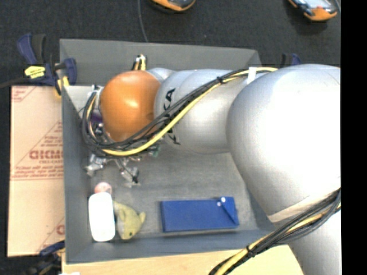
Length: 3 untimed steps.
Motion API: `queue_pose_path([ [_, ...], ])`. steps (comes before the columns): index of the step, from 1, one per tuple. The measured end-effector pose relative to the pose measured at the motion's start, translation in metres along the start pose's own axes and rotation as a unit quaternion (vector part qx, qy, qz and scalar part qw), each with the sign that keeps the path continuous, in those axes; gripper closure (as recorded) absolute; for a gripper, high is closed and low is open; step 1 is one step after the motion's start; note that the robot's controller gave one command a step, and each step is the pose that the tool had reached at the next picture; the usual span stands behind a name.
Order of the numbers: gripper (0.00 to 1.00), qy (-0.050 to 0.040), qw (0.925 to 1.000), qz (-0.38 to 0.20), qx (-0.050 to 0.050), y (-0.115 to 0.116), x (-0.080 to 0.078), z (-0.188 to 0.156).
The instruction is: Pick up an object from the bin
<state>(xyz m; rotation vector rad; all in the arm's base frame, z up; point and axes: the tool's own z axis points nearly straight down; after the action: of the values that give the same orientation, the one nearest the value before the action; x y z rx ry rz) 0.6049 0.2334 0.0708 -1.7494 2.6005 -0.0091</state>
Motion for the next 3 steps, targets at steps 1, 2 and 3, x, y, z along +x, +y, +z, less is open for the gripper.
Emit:
queue_pose_path([
  [1, 1.00, -0.0025, 0.9997, 0.025, 0.001, 0.0029, -0.0029, -0.0006],
  [2, 0.00, 0.0025, 0.9994, 0.034, 0.001, 0.0022, 0.0003, 0.0001],
  [3, 0.00, 0.0024, 0.9994, 0.035, 0.001, 0.0022, 0.0004, 0.0002],
])
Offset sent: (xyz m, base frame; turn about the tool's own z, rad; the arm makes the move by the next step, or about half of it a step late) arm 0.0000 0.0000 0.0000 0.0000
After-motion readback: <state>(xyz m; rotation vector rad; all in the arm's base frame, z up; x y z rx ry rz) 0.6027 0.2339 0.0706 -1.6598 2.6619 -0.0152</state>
